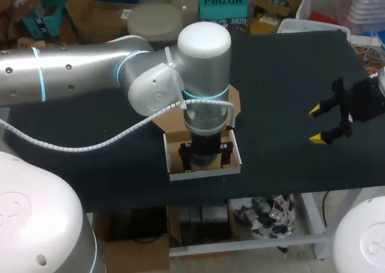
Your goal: Assemble the packaging by folding the flat box into shape, placing the metal phone stand inside, and closing the box properly
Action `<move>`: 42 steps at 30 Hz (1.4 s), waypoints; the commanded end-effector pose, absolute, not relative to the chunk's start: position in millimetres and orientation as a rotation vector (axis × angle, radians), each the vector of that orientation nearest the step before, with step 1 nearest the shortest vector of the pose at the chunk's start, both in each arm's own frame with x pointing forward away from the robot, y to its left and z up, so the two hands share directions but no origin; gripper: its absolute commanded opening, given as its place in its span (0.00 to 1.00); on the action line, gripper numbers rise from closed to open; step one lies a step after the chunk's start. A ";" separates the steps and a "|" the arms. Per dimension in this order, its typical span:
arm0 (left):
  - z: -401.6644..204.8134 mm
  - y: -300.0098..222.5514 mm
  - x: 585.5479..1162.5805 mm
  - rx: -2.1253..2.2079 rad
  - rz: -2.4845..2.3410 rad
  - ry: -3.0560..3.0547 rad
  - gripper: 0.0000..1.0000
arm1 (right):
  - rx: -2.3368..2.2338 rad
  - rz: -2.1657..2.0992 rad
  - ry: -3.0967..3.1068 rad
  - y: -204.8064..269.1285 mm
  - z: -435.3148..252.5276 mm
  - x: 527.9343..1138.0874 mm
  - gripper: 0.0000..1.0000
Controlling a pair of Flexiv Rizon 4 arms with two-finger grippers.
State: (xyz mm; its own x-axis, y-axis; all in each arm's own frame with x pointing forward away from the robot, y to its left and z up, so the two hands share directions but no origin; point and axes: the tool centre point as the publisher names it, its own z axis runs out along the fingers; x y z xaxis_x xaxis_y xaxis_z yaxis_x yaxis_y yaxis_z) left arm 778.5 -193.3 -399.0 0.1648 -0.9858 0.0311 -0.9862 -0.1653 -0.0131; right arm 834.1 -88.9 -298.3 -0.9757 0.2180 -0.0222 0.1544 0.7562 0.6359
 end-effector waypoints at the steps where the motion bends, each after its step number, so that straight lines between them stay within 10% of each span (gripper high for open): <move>1: -393.6 -192.1 779.2 2.403 0.078 -2.030 1.00 | 0.301 1.026 2.856 -89.5 -297.7 834.6 1.00; 42: -266.7 -71.2 851.8 1.343 0.654 -2.734 1.00 | 0.301 1.026 2.856 -89.5 -297.7 834.6 1.00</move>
State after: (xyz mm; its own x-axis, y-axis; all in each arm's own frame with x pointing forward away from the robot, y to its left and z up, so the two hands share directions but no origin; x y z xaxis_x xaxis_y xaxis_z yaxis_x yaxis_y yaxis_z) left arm 845.4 -85.0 -273.8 -0.6024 -0.7896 0.1167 -0.7653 0.5299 -0.3655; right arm 834.2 -88.9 -298.3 -0.9757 0.2180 -0.0222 0.1544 0.7561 0.6360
